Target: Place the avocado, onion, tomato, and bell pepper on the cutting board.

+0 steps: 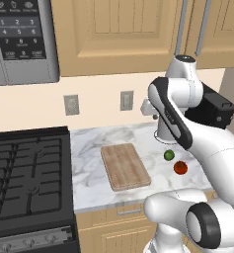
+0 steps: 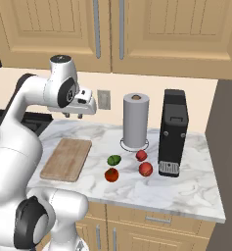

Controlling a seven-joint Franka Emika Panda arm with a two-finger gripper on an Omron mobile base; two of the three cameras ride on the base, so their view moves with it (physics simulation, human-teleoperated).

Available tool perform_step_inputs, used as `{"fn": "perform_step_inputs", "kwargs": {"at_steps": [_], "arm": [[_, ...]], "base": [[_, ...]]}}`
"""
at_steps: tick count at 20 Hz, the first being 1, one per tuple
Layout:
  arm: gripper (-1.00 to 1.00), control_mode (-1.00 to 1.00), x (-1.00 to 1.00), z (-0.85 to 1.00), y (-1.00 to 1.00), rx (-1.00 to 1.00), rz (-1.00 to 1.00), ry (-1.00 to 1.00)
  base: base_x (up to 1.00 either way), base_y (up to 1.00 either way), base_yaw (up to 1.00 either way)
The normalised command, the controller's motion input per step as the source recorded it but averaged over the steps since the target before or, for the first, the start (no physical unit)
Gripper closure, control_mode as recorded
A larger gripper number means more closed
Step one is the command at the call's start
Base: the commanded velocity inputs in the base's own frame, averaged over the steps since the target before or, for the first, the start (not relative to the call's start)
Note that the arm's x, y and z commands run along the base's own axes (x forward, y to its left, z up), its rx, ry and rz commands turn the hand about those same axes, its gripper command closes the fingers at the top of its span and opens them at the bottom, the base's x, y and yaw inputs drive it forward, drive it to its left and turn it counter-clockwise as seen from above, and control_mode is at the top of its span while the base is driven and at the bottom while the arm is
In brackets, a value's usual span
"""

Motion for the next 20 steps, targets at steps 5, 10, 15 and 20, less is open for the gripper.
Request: {"fn": "perform_step_inputs", "kwargs": {"at_steps": [5, 10, 15, 20], "arm": [[-1.0, -1.0, -0.1, 0.0, 0.0, 0.0, 0.0, -0.01], [-1.0, -1.0, -0.22, -0.18, -0.02, 0.0, 0.0, 0.0], [-1.0, -1.0, -0.29, -0.3, -0.12, 0.0, 0.0, 0.0], [-1.0, -1.0, -0.17, -0.31, -0.31, 0.0, 0.0, 0.0]], "base": [[0.0, 0.0, 0.0], [0.0, 0.0, 0.0], [0.0, 0.0, 0.0], [0.0, 0.0, 0.0]]}}
